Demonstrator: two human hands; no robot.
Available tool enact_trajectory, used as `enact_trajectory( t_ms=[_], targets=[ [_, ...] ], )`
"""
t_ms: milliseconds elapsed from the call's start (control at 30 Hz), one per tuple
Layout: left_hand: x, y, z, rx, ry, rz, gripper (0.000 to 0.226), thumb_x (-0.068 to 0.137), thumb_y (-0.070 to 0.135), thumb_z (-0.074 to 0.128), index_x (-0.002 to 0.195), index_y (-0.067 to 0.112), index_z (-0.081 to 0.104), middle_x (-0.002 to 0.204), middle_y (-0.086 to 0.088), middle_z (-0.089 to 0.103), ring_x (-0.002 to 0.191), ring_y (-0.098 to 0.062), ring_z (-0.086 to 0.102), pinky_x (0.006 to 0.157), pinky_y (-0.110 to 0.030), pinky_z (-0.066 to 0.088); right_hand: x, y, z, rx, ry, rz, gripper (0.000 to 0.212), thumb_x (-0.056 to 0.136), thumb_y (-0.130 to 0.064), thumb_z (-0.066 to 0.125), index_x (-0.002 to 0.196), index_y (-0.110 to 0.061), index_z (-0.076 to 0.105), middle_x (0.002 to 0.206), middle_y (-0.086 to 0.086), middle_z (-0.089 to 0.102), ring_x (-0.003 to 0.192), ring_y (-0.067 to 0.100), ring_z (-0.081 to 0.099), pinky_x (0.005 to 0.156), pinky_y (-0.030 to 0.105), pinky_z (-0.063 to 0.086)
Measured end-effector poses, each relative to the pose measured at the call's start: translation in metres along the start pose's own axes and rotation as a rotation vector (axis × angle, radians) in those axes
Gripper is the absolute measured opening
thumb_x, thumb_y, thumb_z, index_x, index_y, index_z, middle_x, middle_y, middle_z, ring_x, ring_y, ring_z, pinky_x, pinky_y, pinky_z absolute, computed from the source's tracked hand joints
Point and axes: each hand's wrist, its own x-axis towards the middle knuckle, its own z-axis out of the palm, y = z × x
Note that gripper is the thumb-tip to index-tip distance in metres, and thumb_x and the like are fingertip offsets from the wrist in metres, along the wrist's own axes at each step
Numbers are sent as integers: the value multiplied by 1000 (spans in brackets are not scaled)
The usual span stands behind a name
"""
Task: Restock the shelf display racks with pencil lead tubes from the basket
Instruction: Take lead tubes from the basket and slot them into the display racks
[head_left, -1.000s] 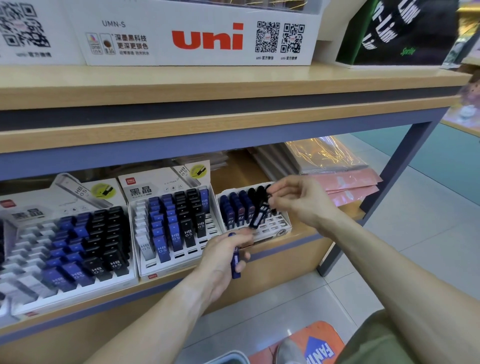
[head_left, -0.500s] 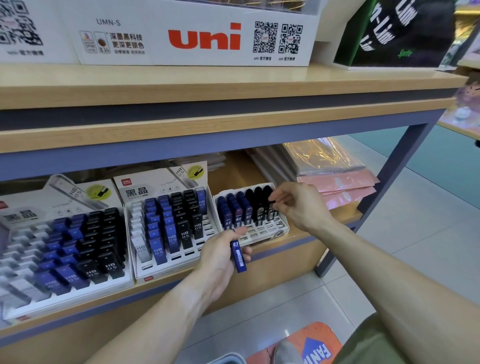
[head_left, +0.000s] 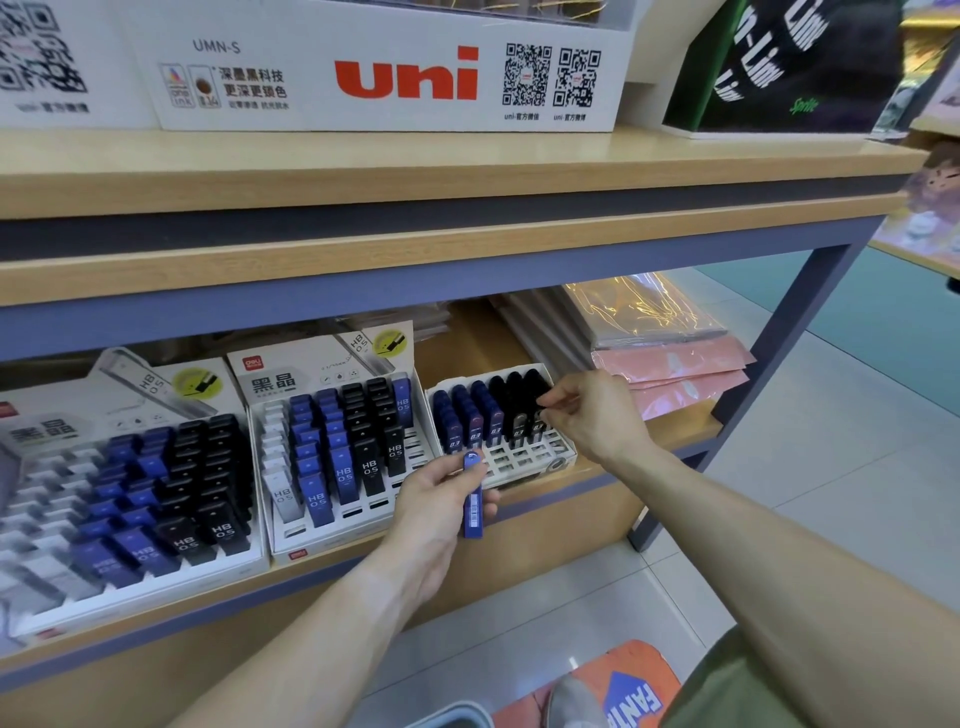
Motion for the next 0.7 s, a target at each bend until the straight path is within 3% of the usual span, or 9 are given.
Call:
enact_trajectory(
  t_ms=[67, 233, 333, 433, 500, 600, 700],
  targets=[
    [-1, 1, -1, -2, -8, -6, 23, 97, 1, 64, 120, 2, 66, 89, -16, 71, 73, -21, 68, 82, -36, 59, -1, -1, 1, 8, 16, 17, 12, 80, -13, 82, 90, -20, 82, 83, -6, 77, 77, 9, 69, 76, 22, 53],
    [-4, 6, -4, -88, -23, -34, 23, 93, -8, 65, 114, 1, 64, 108, -24, 71, 83, -25, 71, 78, -31, 63, -6, -7, -6, -76, 18, 17, 24, 81, -12, 79, 103, -18, 74, 84, -6, 73, 77, 12, 66, 72, 24, 51],
    [-5, 7, -8, -63, -32, 13, 24, 89, -5, 71, 110, 6, 66, 102, -20, 75, 89, -26, 73, 79, -30, 63, -14, -28, -15, -25, 85, 25, 14, 83, -15, 76, 95, -20, 71, 77, -9, 71, 72, 11, 66, 70, 28, 55],
    [-6, 8, -11, -37, -42, 41, 34, 84, -1, 78, 115, 6, 67, 101, -16, 78, 96, -28, 75, 89, -35, 61, -32, -58, -20, 303, -207, 132, 9, 86, -28, 79, 92, -22, 74, 74, -2, 76, 69, 12, 72, 66, 26, 58],
    [-7, 8, -12, 13, -60, 55, 37, 81, 4, 81, 115, 8, 68, 102, -12, 78, 101, -29, 75, 100, -44, 55, -41, -68, -16, 423, -390, 155, 14, 87, -25, 80, 98, -18, 76, 81, 3, 77, 75, 16, 74, 68, 24, 58],
    [-10, 8, -11, 13, -87, 52, 31, 86, 3, 77, 116, 8, 69, 103, -11, 78, 104, -28, 74, 104, -45, 52, -38, -67, -12, 435, -399, 113, 14, 86, -12, 80, 100, -12, 77, 85, 7, 77, 79, 19, 75, 77, 28, 61],
    [-11, 11, -14, -93, -113, -11, 23, 95, 5, 64, 117, 2, 69, 105, -17, 77, 104, -32, 73, 98, -42, 56, -32, -65, -13, 478, -358, 139, 13, 87, -10, 79, 100, -10, 78, 85, 8, 78, 80, 18, 75, 81, 29, 61]
  ],
)
